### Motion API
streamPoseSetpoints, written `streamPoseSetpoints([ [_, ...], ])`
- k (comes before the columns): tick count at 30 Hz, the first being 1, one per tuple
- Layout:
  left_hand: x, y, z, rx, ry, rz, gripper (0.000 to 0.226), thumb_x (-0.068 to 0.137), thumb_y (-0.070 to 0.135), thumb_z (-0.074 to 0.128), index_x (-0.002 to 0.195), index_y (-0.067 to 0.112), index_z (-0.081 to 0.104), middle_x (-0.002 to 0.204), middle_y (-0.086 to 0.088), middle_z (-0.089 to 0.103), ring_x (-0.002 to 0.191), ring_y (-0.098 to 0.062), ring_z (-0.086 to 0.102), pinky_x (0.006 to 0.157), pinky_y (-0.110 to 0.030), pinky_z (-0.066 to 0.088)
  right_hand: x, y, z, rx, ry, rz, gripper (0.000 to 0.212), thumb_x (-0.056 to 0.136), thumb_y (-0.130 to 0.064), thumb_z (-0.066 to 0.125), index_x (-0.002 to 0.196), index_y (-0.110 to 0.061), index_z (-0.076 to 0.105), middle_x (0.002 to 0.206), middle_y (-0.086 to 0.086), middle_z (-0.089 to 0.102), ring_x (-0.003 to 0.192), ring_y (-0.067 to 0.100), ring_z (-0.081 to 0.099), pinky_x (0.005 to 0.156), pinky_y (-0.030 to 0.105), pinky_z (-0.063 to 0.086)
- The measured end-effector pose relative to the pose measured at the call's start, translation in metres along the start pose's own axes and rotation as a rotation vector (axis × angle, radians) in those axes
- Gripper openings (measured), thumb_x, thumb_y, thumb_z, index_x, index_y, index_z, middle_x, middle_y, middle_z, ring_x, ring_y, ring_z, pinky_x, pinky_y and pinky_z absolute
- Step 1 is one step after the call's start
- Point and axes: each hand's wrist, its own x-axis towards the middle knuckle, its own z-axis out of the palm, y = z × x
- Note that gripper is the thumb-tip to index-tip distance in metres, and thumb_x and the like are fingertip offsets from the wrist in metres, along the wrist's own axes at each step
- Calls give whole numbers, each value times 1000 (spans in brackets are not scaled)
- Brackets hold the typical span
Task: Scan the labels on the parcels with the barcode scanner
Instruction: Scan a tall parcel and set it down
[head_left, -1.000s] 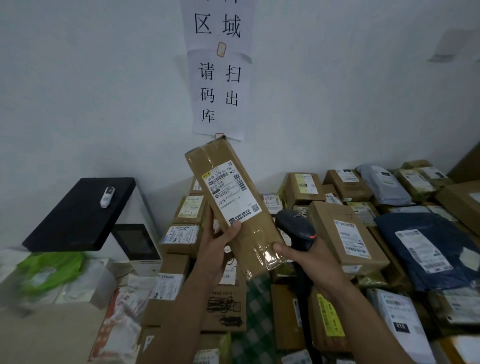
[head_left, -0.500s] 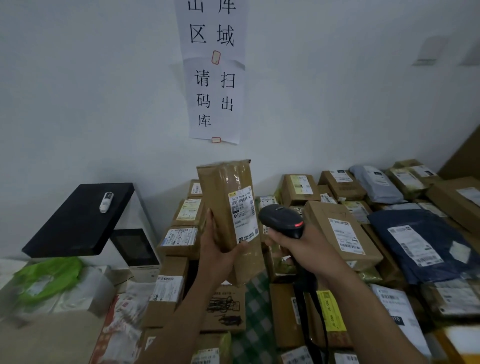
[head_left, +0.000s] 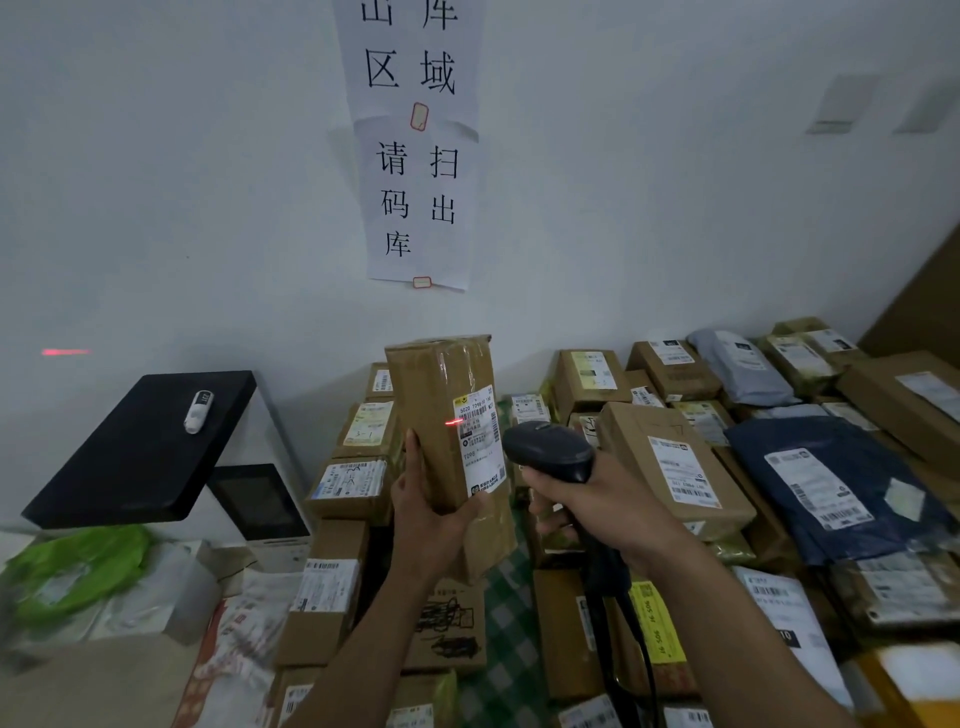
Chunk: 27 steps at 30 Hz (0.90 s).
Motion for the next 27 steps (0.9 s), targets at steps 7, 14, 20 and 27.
streamPoseSetpoints([
  [7,11,-10,3,-27,-22,-17,129,63,61,91,154,64,0,157,3,38,138,-22,51,105,-57,52,11,3,0,-10,-10,13,21,96,-34,72,112,-22,71,89,5,79,79,18,76,71,29,57],
  [14,22,-13,6,-24,-50,-33,130,61,60,90,152,66,-2,156,3,39,137,-21,50,104,-58,51,23,3,-3,24,-11,-8,23,97,-33,71,118,-25,68,90,8,79,76,18,75,73,31,56],
  [20,29,-15,11,7,-53,-35,131,60,66,87,154,64,-6,156,1,40,138,-21,49,107,-57,50,37,7,-8,63,-23,-3,22,96,-31,72,117,-30,67,94,11,79,80,22,77,66,27,53],
  [27,34,-20,21,-237,-253,-307,84,79,51,85,146,60,36,132,16,65,120,-12,63,97,-44,57,76,56,-5,115,142,45,34,92,-41,76,123,-41,63,101,-20,76,90,0,71,62,16,55],
])
